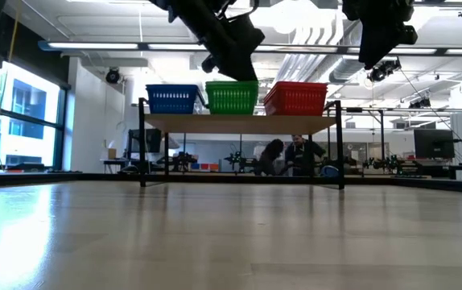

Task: Stack baskets on shelf by color
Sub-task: Stack the green bin on top of the green bin on the shelf, then stack the blue bin on top of the blue bin on the shelf

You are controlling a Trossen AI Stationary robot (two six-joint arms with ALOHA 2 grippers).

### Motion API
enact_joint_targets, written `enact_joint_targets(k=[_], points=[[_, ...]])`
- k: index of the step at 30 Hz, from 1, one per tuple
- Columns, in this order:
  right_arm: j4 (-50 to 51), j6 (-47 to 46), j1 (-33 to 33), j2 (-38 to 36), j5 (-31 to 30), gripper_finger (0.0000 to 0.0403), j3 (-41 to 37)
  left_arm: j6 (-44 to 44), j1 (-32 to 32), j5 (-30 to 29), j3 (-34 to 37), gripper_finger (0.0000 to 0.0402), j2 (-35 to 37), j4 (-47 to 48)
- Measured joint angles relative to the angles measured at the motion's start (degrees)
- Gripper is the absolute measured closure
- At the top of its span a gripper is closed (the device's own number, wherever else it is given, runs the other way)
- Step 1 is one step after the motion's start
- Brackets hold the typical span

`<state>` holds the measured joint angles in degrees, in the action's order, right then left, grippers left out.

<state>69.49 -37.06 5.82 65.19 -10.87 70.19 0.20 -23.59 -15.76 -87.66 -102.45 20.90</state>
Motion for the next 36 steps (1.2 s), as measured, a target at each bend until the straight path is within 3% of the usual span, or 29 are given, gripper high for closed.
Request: enact_joint_targets(k=[18, 22, 27, 36], points=[[0.03, -1.75, 0.00, 0.00, 0.12, 0.0289, 0.00, 2.04, 0.02, 1.43, 0.06, 0.0322, 0.50, -0.57], [0.60, -3.96, 0.02, 0.04, 4.41, 0.0289, 0.00, 2.28, 0.17, 1.20, 0.06, 0.0322, 3.20, 1.60], [4.11, -9.94, -0.29, 0.07, 10.19, 0.0289, 0.00, 1.97, 0.82, 1.20, 0.07, 0.0322, 6.32, 6.33], [6.05, -23.99, -8.50, 0.09, 11.13, 0.0289, -4.02, 1.89, 3.63, 1.47, 0.04, 0.0322, 8.81, 13.75]])
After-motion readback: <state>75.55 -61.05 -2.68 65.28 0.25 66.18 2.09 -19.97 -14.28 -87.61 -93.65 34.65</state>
